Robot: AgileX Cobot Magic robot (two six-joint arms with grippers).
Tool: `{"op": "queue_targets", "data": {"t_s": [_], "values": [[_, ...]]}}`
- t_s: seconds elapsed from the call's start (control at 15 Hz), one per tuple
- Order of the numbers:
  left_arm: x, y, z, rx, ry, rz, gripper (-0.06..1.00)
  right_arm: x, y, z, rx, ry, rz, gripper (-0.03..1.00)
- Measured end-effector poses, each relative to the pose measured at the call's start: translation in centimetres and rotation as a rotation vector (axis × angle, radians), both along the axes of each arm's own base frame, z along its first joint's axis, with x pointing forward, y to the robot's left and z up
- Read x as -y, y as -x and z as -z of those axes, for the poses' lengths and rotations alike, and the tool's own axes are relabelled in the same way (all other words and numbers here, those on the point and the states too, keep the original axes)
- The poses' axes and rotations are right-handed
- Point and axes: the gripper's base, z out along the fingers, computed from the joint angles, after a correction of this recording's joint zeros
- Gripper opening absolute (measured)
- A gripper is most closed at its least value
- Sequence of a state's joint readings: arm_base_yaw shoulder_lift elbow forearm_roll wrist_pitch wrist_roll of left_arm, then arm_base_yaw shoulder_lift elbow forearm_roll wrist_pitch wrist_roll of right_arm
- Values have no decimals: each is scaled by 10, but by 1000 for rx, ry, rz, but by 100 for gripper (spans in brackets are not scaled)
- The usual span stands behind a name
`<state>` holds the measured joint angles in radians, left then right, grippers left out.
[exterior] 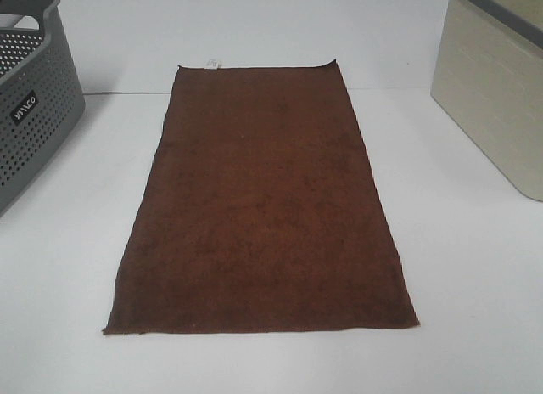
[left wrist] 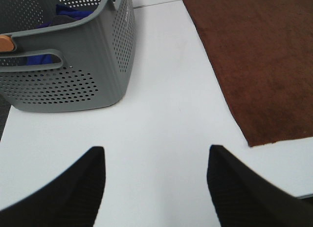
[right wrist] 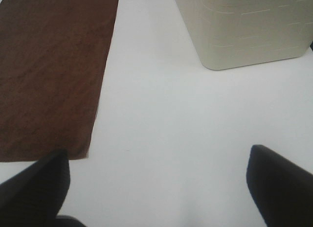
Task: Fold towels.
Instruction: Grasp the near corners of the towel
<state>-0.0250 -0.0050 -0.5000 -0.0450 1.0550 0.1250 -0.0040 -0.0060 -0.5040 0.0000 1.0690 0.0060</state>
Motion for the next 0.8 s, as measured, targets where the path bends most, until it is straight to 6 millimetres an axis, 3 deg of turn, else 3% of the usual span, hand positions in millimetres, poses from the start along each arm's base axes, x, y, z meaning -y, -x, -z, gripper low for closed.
{"op": "queue_targets", "data": {"t_s": [0.8], "values": [[0,0,0,0,0,0,59,0,0,0,0,0,0,92]]}}
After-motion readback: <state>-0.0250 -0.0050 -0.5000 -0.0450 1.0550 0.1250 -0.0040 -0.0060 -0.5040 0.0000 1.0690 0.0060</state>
